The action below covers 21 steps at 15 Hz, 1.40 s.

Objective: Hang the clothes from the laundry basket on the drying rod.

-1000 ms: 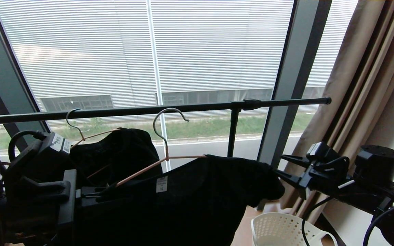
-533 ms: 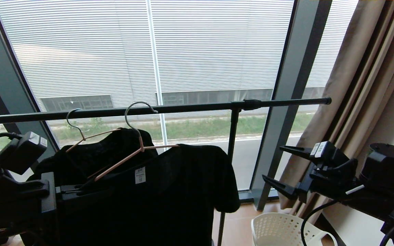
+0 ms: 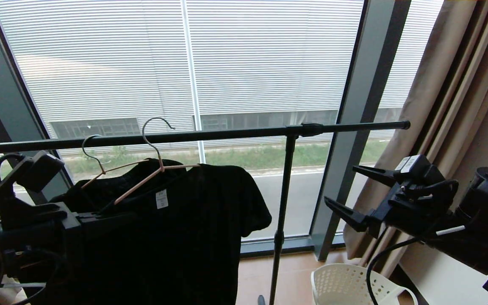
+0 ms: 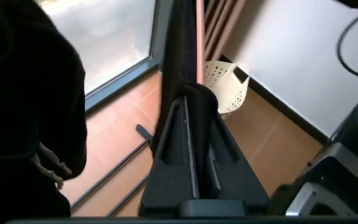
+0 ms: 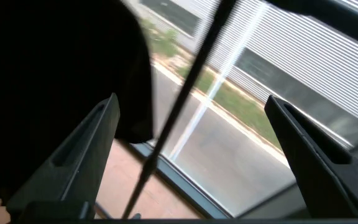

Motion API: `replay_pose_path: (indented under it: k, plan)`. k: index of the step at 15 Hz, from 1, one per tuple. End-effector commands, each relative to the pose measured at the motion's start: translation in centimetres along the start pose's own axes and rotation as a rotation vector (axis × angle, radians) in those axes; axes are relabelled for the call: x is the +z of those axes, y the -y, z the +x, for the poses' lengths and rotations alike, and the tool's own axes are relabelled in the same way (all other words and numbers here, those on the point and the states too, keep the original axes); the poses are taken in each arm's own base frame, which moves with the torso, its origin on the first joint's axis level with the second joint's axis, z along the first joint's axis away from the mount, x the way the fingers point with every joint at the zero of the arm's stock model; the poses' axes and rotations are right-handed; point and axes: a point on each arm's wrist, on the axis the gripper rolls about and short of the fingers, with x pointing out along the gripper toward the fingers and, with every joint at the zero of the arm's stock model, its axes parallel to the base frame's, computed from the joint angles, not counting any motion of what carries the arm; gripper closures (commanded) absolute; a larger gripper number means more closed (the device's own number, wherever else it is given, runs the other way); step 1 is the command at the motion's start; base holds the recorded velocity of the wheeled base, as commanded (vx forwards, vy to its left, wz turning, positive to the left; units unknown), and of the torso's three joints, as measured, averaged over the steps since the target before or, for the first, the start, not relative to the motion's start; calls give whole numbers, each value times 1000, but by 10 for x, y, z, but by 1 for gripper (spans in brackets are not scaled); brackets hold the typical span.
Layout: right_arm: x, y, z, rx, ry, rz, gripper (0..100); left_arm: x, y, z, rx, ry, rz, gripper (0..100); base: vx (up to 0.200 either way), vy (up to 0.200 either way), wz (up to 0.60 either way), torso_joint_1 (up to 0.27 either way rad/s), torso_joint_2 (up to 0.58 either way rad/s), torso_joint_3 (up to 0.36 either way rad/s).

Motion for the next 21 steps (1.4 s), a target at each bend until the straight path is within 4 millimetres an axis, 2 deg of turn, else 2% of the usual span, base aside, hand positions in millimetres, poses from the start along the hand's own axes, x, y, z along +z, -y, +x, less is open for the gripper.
replay_pose_path:
  k: [1,4,10,15,21]
  plan:
    - [8,-2,2,3,30,0,0,-1,-4,17,10,-29,-36,100,0,0,0,0,0,0]
    - [7,-2,2,4,27,1,0,1,-3,48,72,-26,-42,100,0,0,0,0,0,0]
    - [4,-2,3,7,15,5,0,7,-21,84,140,12,-43,100,0,0,0,0,0,0]
    - [2,-3,3,9,8,7,0,0,-28,94,146,20,-42,100,0,0,0,0,0,0]
    - [1,-3,3,11,5,8,0,-6,-26,93,139,30,-48,100,0,0,0,0,0,0]
